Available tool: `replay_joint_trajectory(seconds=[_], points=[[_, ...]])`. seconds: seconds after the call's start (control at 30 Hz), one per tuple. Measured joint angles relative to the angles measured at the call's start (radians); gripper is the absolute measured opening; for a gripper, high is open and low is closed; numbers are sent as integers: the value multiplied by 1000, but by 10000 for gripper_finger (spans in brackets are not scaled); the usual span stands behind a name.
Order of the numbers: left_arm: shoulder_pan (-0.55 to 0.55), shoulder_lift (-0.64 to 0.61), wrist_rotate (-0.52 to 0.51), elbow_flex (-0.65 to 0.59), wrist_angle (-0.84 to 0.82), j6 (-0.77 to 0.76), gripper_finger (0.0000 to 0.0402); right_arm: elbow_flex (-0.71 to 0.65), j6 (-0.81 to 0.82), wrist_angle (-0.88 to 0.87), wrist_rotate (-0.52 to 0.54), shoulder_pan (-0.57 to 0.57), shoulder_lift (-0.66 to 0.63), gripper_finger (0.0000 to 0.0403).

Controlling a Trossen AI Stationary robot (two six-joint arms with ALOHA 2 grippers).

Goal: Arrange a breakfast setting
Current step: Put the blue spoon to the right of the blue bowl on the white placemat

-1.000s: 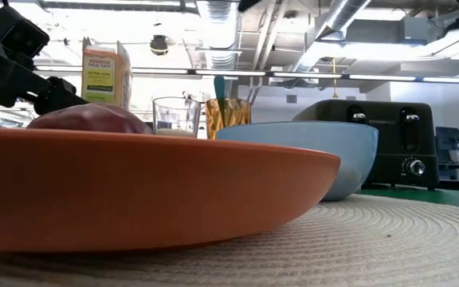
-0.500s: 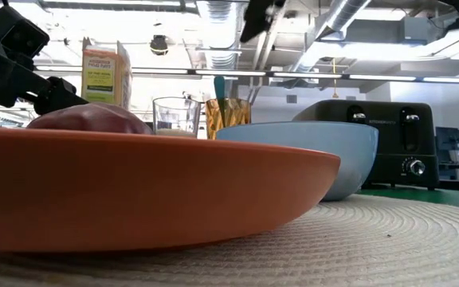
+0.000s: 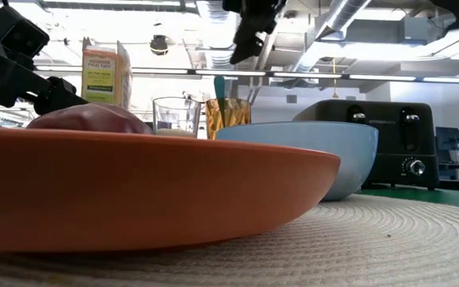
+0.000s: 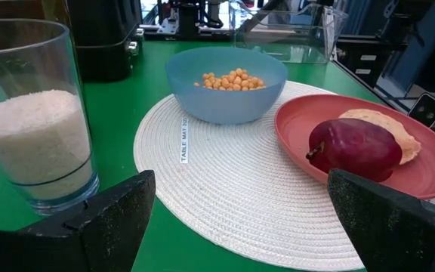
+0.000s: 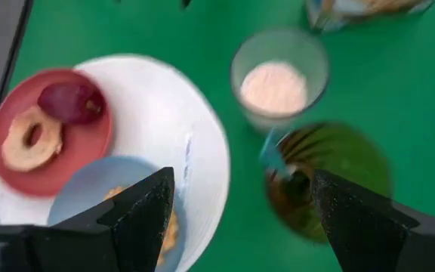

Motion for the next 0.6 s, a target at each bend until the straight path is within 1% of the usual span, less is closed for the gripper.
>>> replay_joint_trajectory(seconds=[0.07,0.13,0.23,0.47,0.53,0.6], points=[[0,0,0,0,0,0,378,0,2,41,5,-1,0,331],[0,0,0,0,0,0,378,0,6,61,37,0,0,331],[0,0,0,0,0,0,378,0,12,43,83,8,0,331],[0,0,0,0,0,0,378,-1,66,-27,135,34,0,331],[0,0,0,0,0,0,378,-3,82,-47,140,40,-12,331],[0,0,0,0,0,0,378,-34,91,-28,153,51,-40,331]])
